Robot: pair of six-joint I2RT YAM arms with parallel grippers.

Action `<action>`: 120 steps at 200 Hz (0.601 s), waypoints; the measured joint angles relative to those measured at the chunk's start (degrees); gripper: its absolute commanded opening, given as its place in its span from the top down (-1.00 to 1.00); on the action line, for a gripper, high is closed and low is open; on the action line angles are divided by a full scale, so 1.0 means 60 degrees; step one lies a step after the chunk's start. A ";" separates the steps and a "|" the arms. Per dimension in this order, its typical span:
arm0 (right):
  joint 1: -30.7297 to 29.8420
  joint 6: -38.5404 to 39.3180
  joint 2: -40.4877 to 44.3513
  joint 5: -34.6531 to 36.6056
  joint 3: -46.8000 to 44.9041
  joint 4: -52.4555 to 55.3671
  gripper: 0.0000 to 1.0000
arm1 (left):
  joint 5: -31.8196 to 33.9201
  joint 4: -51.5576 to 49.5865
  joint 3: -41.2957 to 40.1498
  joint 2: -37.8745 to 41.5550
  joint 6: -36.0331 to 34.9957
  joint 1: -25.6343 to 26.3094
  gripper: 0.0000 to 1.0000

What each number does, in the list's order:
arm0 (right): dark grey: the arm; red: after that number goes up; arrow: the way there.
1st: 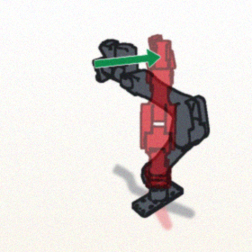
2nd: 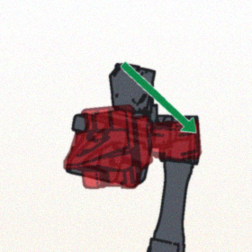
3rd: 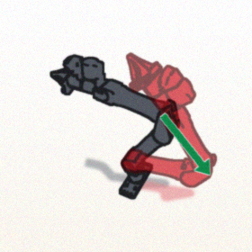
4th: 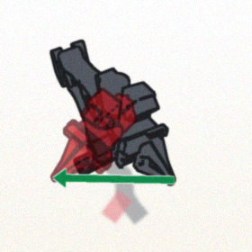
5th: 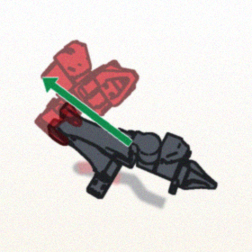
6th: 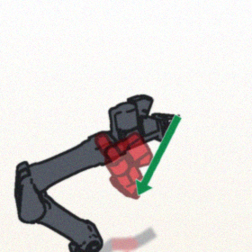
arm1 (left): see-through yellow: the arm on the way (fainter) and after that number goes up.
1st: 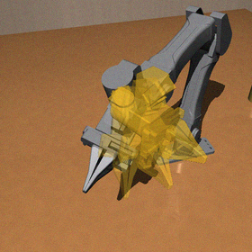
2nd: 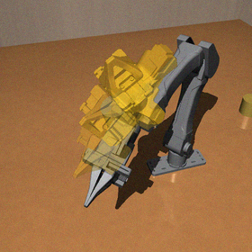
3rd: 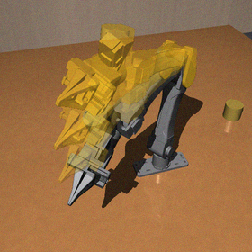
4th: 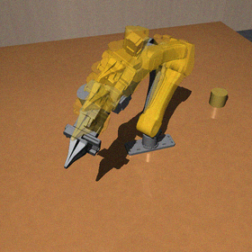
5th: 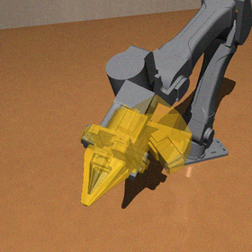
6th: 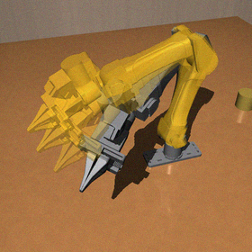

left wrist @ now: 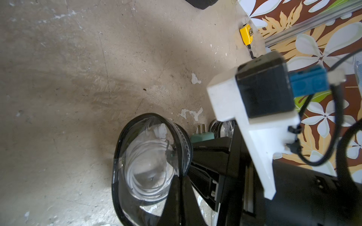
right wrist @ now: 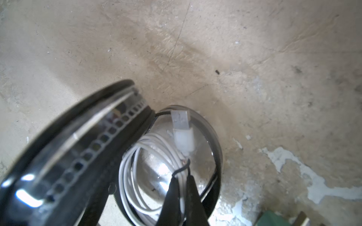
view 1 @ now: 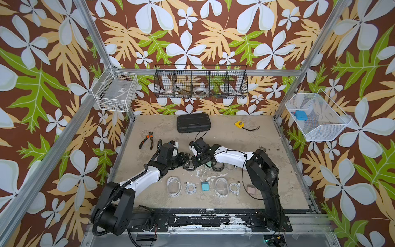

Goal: Pack away charging kits
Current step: Place the charging cable in the storage bag.

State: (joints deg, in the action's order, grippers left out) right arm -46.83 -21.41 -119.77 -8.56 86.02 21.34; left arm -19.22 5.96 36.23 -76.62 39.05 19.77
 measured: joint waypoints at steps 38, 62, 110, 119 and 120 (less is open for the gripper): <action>-0.0029 0.0015 0.0499 -0.0058 -0.0583 -0.0375 1.00 | 0.0160 0.0124 -0.0087 -0.0080 0.0000 0.0000 1.00; -0.0055 0.0135 0.0681 -0.0120 -0.0984 -0.0605 1.00 | 0.0171 0.0229 -0.0055 -0.0259 0.0000 0.0000 1.00; -0.0025 0.0357 0.0390 -0.0426 -0.1067 -0.0688 1.00 | 0.0262 0.0291 -0.0011 -0.0306 0.0007 0.0004 1.00; -0.0029 0.0361 0.0291 -0.0484 -0.1016 -0.0681 1.00 | 0.0306 0.0291 -0.0011 -0.0291 0.0011 0.0004 1.00; -0.0029 0.0361 0.0284 -0.0488 -0.1009 -0.0678 1.00 | 0.0310 0.0291 -0.0011 -0.0284 0.0011 0.0004 1.00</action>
State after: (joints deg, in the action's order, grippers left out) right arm -47.00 -19.25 -118.06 -11.49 79.96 17.28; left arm -17.37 7.70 36.16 -78.32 39.11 19.79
